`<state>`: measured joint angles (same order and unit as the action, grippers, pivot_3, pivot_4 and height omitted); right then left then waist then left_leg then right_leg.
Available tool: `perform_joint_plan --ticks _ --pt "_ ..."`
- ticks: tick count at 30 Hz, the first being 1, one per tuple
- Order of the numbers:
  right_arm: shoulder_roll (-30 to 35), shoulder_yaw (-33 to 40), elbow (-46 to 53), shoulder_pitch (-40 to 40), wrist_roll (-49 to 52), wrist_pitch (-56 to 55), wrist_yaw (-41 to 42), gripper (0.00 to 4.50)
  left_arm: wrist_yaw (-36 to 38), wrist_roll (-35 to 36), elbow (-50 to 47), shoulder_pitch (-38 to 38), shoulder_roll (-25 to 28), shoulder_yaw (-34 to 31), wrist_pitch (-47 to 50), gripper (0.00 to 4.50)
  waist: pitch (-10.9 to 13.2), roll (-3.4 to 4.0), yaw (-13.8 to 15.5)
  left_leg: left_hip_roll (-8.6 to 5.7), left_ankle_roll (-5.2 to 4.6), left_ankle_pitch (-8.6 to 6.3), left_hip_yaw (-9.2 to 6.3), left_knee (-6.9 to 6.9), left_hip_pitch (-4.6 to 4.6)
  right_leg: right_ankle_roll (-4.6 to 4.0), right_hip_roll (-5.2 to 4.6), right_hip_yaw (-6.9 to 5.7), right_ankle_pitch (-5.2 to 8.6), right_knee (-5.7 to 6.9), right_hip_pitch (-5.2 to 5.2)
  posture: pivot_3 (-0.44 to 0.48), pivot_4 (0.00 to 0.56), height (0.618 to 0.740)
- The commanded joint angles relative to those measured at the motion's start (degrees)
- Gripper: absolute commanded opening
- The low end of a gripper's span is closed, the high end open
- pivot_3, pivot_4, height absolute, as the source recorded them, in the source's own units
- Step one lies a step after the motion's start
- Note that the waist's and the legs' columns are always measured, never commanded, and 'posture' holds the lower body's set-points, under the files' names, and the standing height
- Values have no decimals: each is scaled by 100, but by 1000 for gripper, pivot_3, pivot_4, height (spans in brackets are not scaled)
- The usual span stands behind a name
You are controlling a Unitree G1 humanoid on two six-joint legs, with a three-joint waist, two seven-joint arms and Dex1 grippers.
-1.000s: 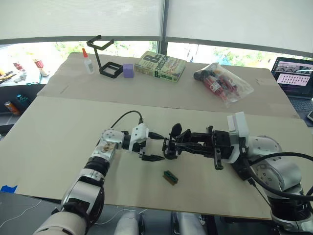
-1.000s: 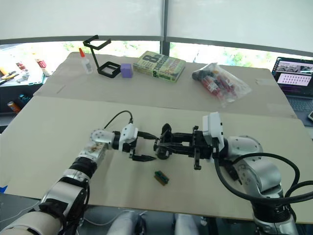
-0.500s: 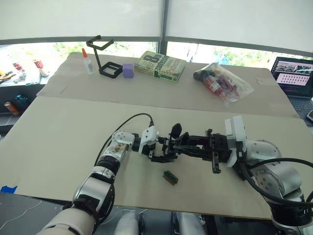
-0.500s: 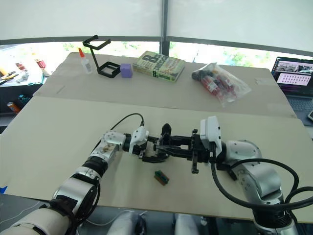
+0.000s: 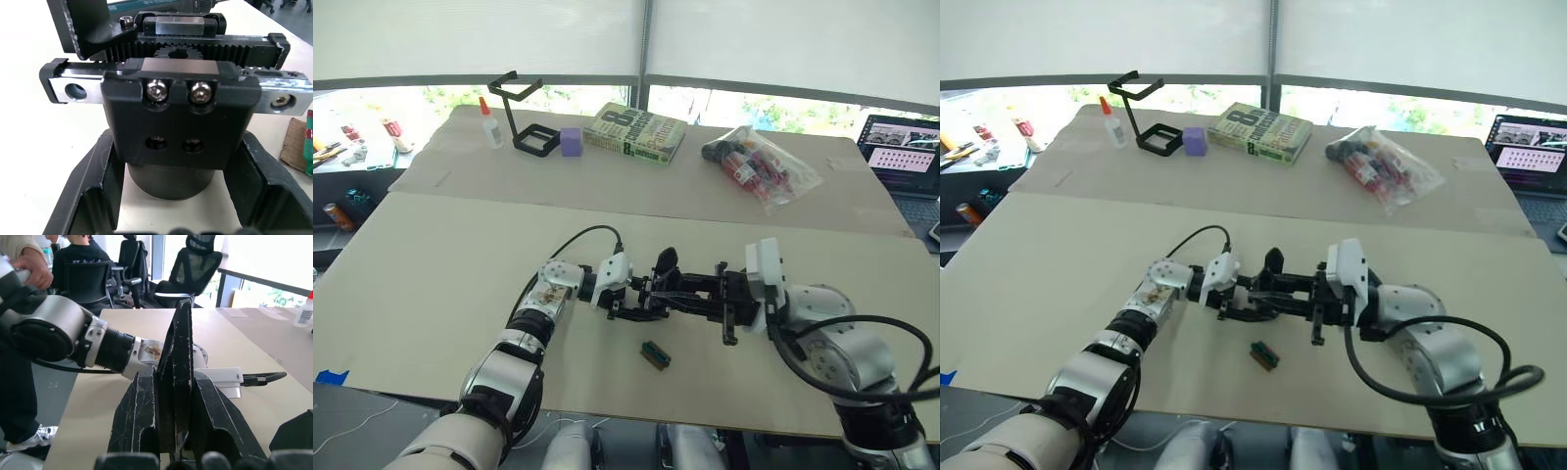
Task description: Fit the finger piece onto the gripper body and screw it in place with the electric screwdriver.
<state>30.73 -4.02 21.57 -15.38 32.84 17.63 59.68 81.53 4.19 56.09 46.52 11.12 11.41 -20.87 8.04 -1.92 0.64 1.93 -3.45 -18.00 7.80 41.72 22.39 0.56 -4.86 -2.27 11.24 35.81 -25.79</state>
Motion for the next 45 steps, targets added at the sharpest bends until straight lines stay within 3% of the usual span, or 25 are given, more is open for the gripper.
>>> perform_joint_plan --ticks 1,11,45 --pt "-215 -113 -459 -255 -184 -438 161 392 -158 -8 -253 -105 94 -55 192 2311 0 0 -7 0 0 0 0 0 -1 0 0 0 0 0 2 0 150 740" --pt "-499 -363 -1261 -535 -576 -722 339 392 -224 17 -637 -326 291 -48 437 2311 -1 1 -87 4 10 6 1 1 -13 2 1 0 -1 7 10 0 150 740" --pt "-155 -580 -1555 -483 -1204 28 -2 392 -330 7 -736 -444 235 3 404 2311 -1 2 -96 10 3 1 -4 1 -48 2 -2 -1 -1 0 52 0 150 740"
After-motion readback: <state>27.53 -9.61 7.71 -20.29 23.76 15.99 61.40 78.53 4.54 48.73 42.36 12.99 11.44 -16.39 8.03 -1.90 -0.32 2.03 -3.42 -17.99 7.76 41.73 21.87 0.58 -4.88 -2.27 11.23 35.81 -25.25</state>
